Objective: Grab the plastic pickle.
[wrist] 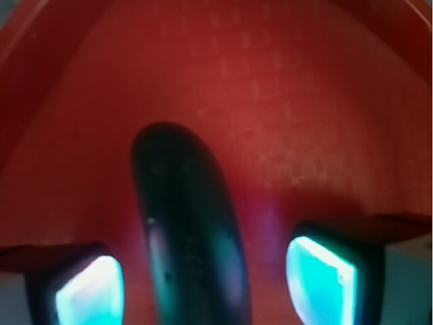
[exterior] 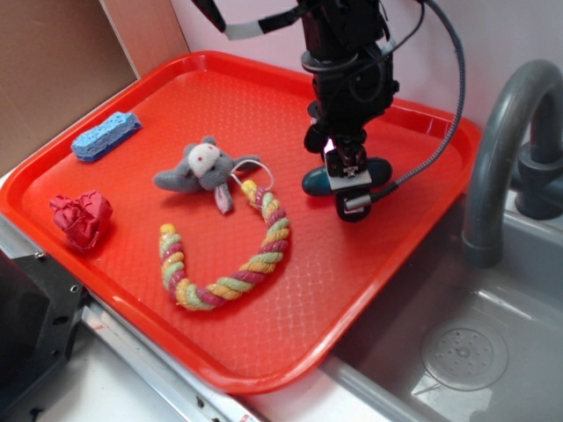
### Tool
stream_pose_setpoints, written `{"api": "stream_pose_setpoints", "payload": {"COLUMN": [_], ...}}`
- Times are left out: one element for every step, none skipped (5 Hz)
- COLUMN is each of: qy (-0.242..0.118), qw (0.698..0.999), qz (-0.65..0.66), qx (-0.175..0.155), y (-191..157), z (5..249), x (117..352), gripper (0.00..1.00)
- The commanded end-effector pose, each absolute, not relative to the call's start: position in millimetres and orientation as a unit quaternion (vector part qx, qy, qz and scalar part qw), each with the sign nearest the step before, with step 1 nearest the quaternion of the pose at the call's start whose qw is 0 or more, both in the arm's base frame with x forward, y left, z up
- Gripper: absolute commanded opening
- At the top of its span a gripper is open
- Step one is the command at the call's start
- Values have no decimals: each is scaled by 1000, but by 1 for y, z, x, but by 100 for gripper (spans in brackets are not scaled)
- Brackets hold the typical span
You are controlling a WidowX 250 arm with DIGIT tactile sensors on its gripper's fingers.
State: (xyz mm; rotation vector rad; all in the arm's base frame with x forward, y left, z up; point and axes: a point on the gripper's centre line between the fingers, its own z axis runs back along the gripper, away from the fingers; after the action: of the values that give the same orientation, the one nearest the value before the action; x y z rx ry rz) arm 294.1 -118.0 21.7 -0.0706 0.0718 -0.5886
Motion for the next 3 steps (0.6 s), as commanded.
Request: {"api": "stream_pose_setpoints", "payload": {"qy": [33, 33, 31], "qw": [952, 951, 959], "qz": [-305, -306, -281], "qx": [4, 6, 5], "y": [-131, -132, -126], "z": [24, 24, 30], "x": [299, 300, 302], "gripper": [0, 0, 0]}}
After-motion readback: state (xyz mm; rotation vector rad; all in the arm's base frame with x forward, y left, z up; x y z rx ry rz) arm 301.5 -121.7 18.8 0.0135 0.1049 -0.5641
